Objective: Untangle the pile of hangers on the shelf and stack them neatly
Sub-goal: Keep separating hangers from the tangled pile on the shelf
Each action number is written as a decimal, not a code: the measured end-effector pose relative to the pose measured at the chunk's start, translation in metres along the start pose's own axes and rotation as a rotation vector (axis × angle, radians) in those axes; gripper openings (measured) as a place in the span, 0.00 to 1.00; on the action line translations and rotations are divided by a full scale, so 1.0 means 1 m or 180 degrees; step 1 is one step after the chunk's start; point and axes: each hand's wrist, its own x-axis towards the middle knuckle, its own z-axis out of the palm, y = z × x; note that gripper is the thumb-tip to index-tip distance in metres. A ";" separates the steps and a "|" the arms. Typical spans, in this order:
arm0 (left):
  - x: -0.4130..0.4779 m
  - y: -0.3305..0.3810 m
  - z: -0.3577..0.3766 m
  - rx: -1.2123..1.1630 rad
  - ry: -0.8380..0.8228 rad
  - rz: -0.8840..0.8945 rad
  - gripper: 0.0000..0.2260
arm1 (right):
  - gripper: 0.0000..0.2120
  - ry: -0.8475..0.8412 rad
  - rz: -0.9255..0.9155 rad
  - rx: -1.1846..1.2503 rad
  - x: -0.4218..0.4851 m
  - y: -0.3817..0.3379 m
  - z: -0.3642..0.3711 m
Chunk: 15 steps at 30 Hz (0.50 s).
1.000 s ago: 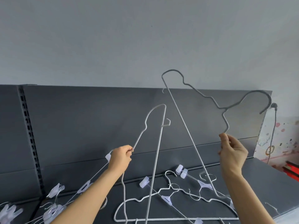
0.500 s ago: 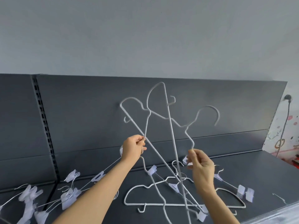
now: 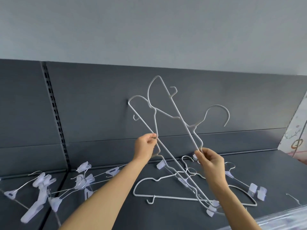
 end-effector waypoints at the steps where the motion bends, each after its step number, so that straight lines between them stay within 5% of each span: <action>1: -0.001 -0.005 -0.006 0.0299 0.0061 0.0140 0.10 | 0.11 -0.0008 -0.0056 -0.0024 0.001 0.000 -0.002; 5: -0.001 -0.046 -0.032 0.1408 0.0325 0.0071 0.14 | 0.13 -0.0065 -0.0049 0.0036 0.002 0.003 -0.008; 9: -0.007 -0.074 -0.041 0.2111 -0.0379 -0.0735 0.28 | 0.12 -0.0132 0.0003 0.0083 0.004 0.010 -0.010; 12: -0.009 -0.080 -0.037 0.2839 -0.0596 -0.0553 0.18 | 0.10 -0.0157 -0.0010 0.0078 0.005 0.010 -0.012; 15: -0.003 -0.077 -0.039 0.2502 -0.0419 -0.0447 0.07 | 0.09 -0.0170 -0.0002 0.0066 0.007 0.010 -0.014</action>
